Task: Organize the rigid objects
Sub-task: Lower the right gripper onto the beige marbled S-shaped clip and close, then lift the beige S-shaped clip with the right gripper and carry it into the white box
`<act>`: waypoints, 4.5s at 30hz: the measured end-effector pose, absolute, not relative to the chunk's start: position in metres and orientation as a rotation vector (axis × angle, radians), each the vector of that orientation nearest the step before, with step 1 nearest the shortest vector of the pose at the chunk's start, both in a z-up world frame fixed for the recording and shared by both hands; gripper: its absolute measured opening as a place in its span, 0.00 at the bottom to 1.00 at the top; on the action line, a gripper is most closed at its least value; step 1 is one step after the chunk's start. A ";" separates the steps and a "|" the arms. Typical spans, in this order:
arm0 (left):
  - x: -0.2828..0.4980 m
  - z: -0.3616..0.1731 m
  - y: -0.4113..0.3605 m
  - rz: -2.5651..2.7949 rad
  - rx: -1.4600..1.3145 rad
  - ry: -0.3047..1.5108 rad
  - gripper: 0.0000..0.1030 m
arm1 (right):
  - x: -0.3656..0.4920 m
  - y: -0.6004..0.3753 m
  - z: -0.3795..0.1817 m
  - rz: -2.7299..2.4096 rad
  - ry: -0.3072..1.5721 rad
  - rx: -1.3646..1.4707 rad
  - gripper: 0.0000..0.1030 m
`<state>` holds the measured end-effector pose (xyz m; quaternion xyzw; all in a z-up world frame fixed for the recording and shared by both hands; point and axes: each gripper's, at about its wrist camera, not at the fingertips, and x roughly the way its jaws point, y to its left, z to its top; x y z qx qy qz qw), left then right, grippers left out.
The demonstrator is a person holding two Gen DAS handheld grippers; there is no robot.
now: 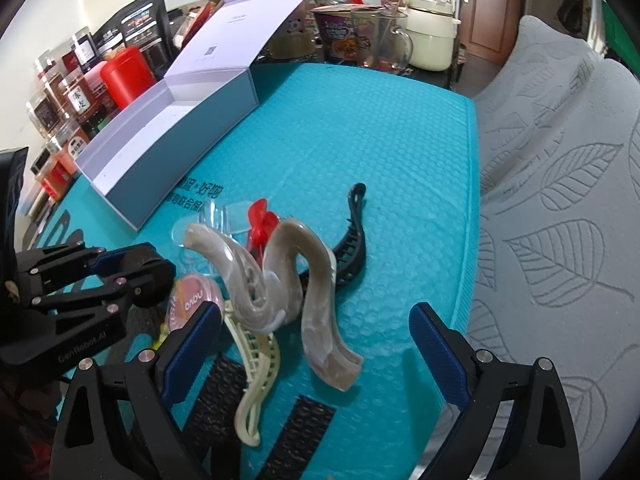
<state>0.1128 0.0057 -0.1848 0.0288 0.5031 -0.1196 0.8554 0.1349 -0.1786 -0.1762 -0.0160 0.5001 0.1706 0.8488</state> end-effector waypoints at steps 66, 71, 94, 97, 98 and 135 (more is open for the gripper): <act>0.021 -0.053 0.036 -0.207 0.055 0.946 0.25 | 0.048 -0.168 -0.080 0.410 0.963 0.013 0.58; 0.011 -0.036 0.038 -0.201 0.037 0.929 0.25 | 0.038 -0.165 -0.066 0.431 0.954 0.016 0.58; 0.031 -0.005 0.092 -0.308 0.078 0.873 0.25 | 0.029 -0.111 -0.027 0.370 0.910 0.080 0.58; 0.038 -0.004 0.104 -0.308 0.077 0.868 0.25 | 0.034 -0.099 -0.025 0.366 0.905 0.080 0.58; 0.040 -0.004 0.108 -0.308 0.075 0.868 0.25 | 0.036 -0.094 -0.025 0.366 0.904 0.080 0.58; 0.157 -0.042 0.222 -0.348 0.085 0.966 0.25 | 0.131 0.043 -0.054 0.371 0.980 0.074 0.58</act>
